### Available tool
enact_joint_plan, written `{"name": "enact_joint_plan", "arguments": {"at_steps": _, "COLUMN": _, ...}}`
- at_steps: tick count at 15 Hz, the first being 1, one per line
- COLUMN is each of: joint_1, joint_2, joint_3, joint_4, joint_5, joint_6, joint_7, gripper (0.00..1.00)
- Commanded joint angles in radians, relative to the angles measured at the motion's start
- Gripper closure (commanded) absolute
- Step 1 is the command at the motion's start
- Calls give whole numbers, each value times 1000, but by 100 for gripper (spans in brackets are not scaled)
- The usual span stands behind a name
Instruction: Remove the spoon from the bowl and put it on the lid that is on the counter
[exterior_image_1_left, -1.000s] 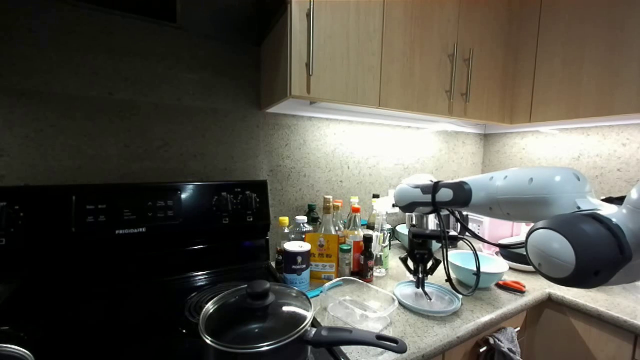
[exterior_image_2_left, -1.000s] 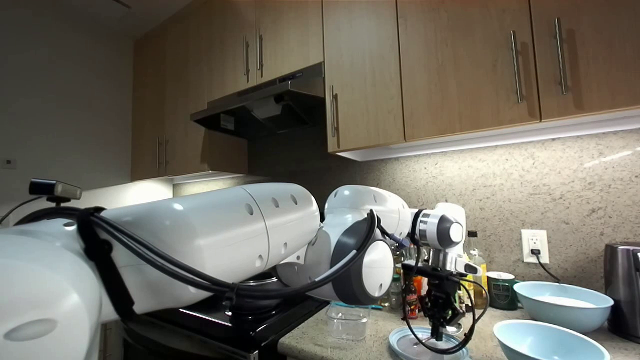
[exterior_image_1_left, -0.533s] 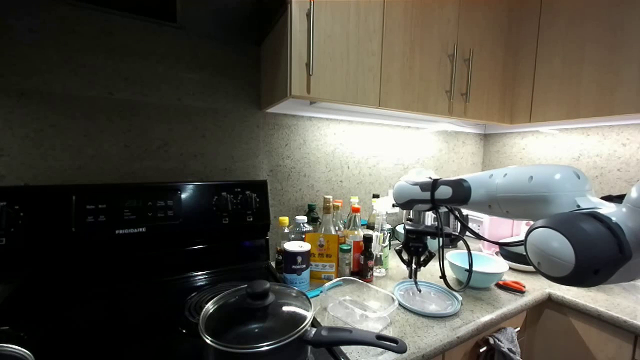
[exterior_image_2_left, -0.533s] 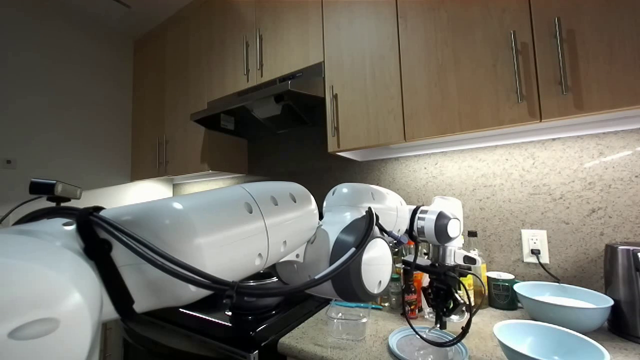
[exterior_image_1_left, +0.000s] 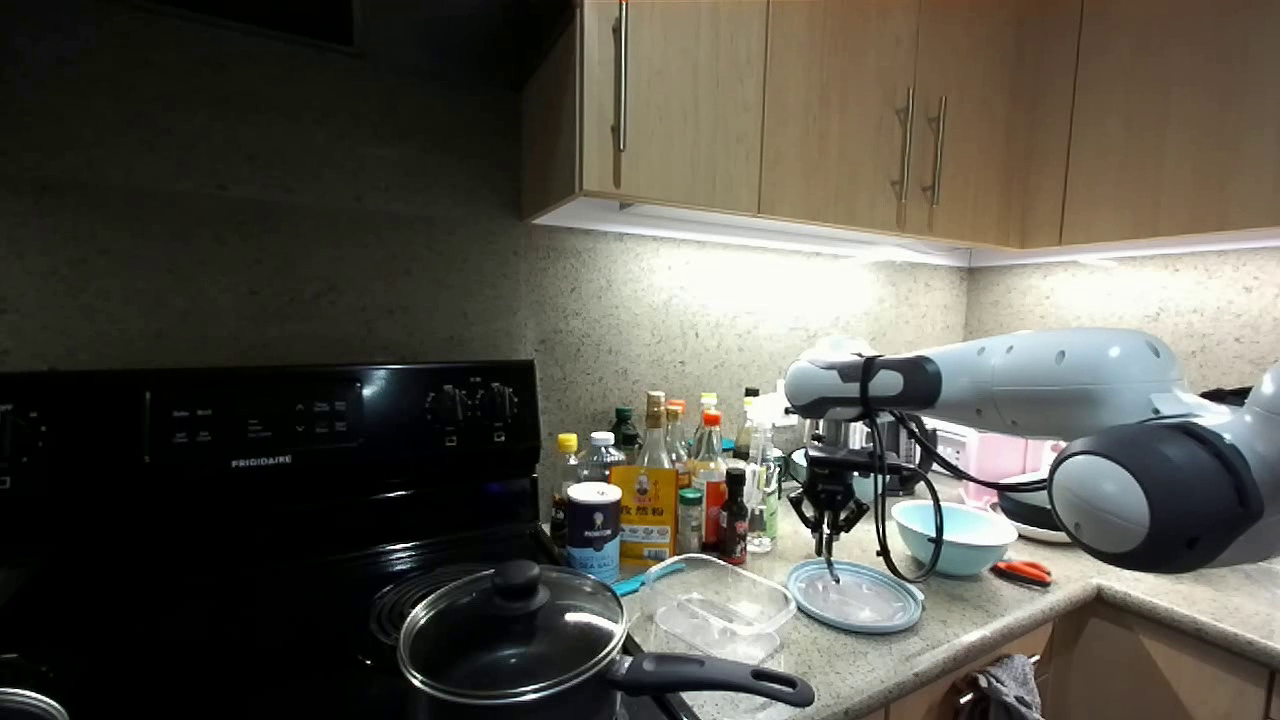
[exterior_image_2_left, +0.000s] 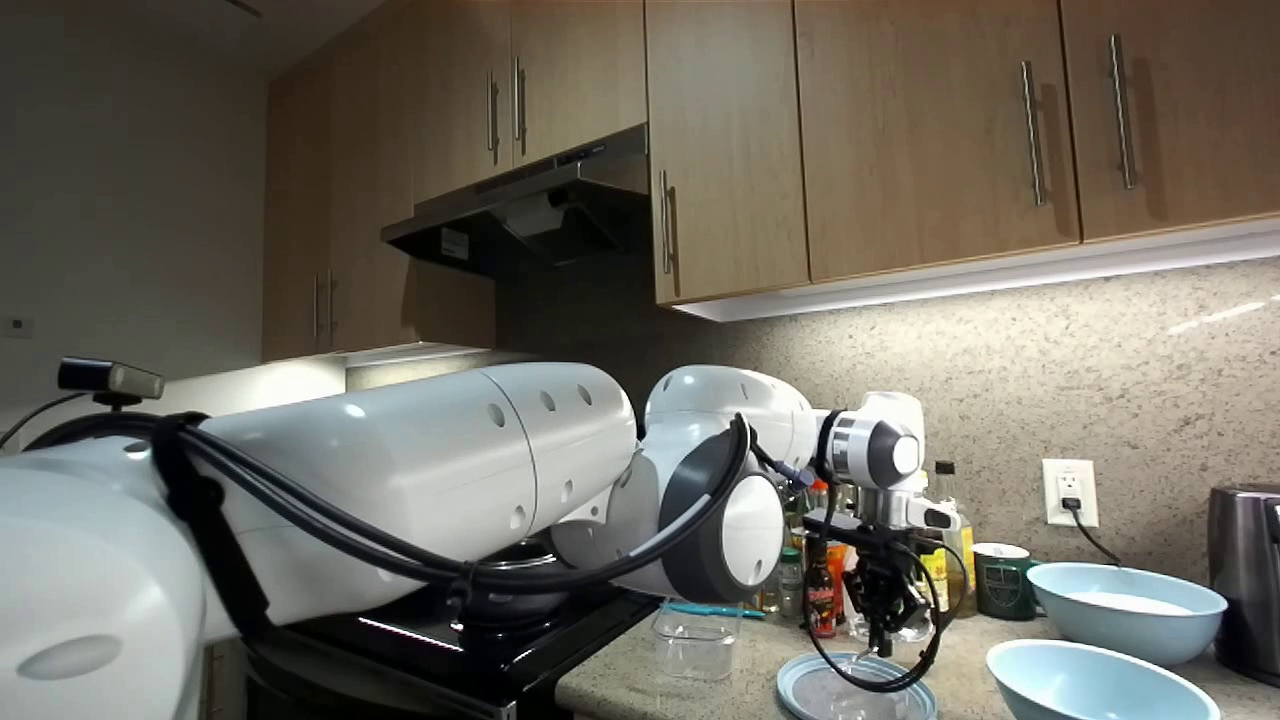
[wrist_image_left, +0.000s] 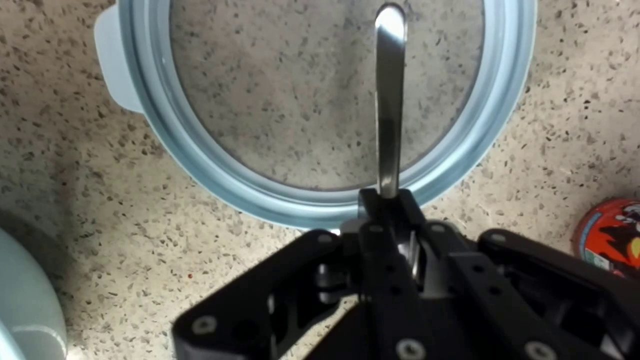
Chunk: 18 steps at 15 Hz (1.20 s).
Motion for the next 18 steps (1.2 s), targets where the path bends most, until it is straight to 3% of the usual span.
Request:
{"name": "enact_joint_plan", "arguments": {"at_steps": 1, "joint_1": 12, "joint_2": -24, "joint_3": -2, "joint_4": -24, "joint_5": -17, "joint_6": -8, "joint_7": 5, "gripper": 93}}
{"name": "enact_joint_plan", "arguments": {"at_steps": 10, "joint_1": 68, "joint_2": -3, "joint_3": -51, "joint_4": 0, "joint_5": -11, "joint_6": -143, "joint_7": 126, "gripper": 93}}
{"name": "enact_joint_plan", "arguments": {"at_steps": 14, "joint_1": 69, "joint_2": 5, "joint_3": -49, "joint_4": 0, "joint_5": -8, "joint_6": -109, "joint_7": 101, "gripper": 90}}
{"name": "enact_joint_plan", "arguments": {"at_steps": 15, "joint_1": 69, "joint_2": 6, "joint_3": -49, "joint_4": 0, "joint_5": -8, "joint_6": -109, "joint_7": 101, "gripper": 94}}
{"name": "enact_joint_plan", "arguments": {"at_steps": 18, "joint_1": 76, "joint_2": 2, "joint_3": -68, "joint_4": 0, "joint_5": -23, "joint_6": -151, "joint_7": 141, "gripper": 94}}
